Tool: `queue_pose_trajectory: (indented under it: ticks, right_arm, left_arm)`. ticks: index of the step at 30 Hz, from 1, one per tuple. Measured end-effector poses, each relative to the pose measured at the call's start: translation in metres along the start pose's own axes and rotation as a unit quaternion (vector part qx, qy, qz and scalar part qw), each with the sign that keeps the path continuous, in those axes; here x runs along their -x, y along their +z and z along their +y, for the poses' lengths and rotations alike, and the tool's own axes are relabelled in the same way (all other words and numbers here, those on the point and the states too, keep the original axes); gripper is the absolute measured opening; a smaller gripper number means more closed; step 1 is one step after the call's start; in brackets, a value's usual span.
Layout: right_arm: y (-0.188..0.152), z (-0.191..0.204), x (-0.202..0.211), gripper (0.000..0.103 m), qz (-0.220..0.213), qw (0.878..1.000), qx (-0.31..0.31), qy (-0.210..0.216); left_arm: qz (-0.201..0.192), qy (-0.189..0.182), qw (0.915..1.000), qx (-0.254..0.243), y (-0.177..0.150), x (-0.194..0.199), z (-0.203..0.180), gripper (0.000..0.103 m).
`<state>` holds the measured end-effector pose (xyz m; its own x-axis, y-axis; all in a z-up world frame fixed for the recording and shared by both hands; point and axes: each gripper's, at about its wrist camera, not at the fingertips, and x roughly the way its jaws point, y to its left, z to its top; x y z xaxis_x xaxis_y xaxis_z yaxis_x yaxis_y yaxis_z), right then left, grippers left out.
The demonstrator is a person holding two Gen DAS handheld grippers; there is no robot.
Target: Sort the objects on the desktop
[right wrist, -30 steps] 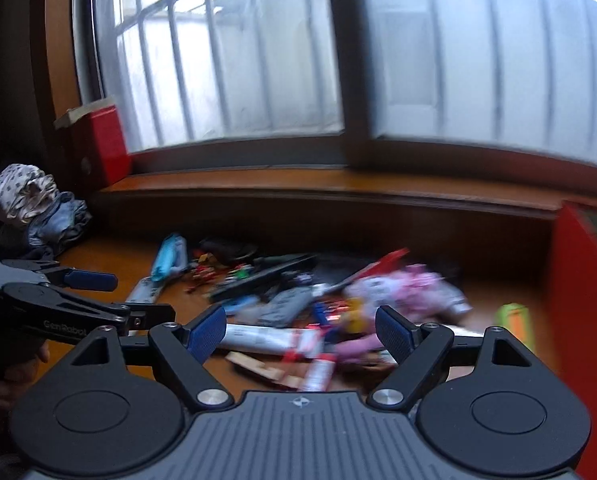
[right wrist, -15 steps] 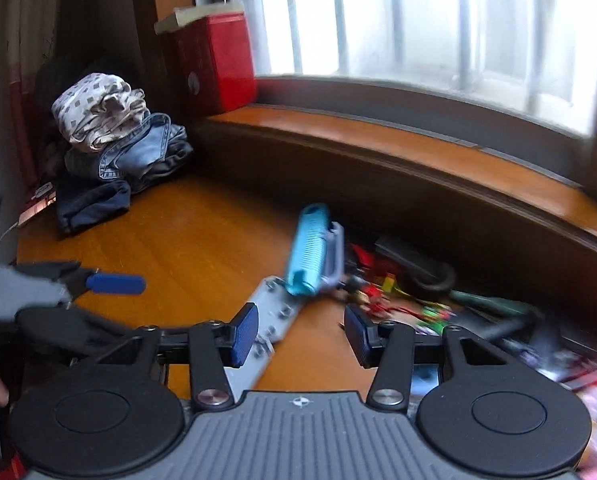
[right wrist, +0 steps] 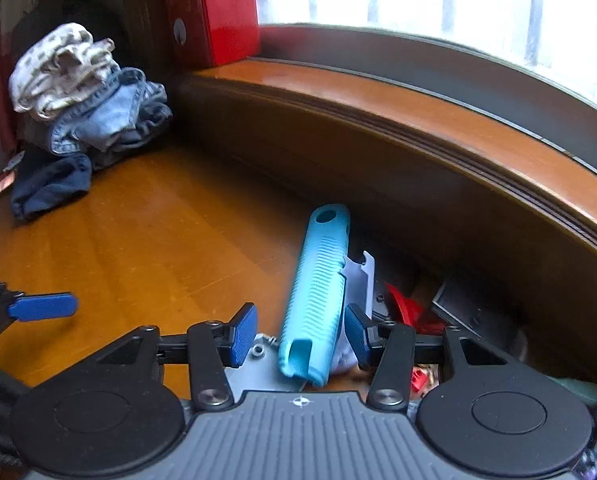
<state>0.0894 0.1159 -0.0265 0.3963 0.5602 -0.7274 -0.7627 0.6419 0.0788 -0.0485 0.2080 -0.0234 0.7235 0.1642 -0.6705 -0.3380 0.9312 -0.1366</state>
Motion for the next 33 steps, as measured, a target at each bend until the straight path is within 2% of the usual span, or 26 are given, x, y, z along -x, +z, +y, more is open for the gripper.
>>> queue_pose_trajectory:
  ticks: [1, 3, 4, 10, 12, 16, 20, 23, 27, 30, 33]
  right_arm:
    - [0.0, 0.0, -0.004, 0.05, 0.001, 1.0, 0.0, -0.001]
    - [-0.001, 0.001, -0.005, 0.038, -0.003, 1.0, 0.013, -0.008]
    - [-0.002, 0.002, -0.006, 0.035, -0.005, 1.0, 0.019, -0.012]
    - [-0.001, 0.006, 0.025, 0.026, -0.035, 0.999, 0.025, 0.003]
    - [-0.004, 0.009, 0.046, 0.012, -0.05, 0.998, 0.024, 0.011]
    - [-0.02, 0.013, 0.088, 0.013, -0.064, 0.998, 0.022, 0.012]
    - [-0.053, 0.009, 0.139, 0.013, -0.068, 0.998, 0.011, -0.003]
    - [-0.081, 0.002, 0.179, 0.013, -0.066, 0.998, -0.01, -0.002]
    - [-0.123, -0.007, 0.217, 0.013, -0.042, 0.998, -0.038, 0.02]
    - [-0.151, -0.017, 0.227, 0.013, -0.024, 0.998, -0.059, 0.017]
    - [-0.172, -0.029, 0.229, 0.018, -0.02, 0.995, -0.092, 0.012]
  left_arm:
    - [0.0, -0.002, 1.0, -0.001, 0.0, 0.0, 0.0, 0.102]
    - [-0.001, -0.006, 1.0, -0.002, -0.002, 0.002, -0.003, 0.102]
    - [-0.001, -0.008, 1.0, -0.004, -0.002, 0.003, -0.004, 0.102]
    - [-0.006, -0.027, 0.9991, -0.033, -0.007, 0.013, -0.021, 0.102]
    - [-0.008, -0.035, 0.9984, -0.044, -0.009, 0.016, -0.028, 0.102]
    - [-0.01, -0.051, 0.9964, -0.068, -0.014, 0.022, -0.043, 0.102]
    - [-0.01, -0.066, 0.9932, -0.095, -0.021, 0.026, -0.059, 0.102]
    - [-0.006, -0.064, 0.9909, -0.118, -0.027, 0.022, -0.072, 0.102]
    - [0.001, -0.039, 0.9876, -0.152, -0.036, 0.017, -0.085, 0.102]
    - [0.002, -0.022, 0.9854, -0.169, -0.039, 0.016, -0.088, 0.102]
    - [0.001, 0.011, 0.9832, -0.182, -0.04, 0.014, -0.087, 0.103]
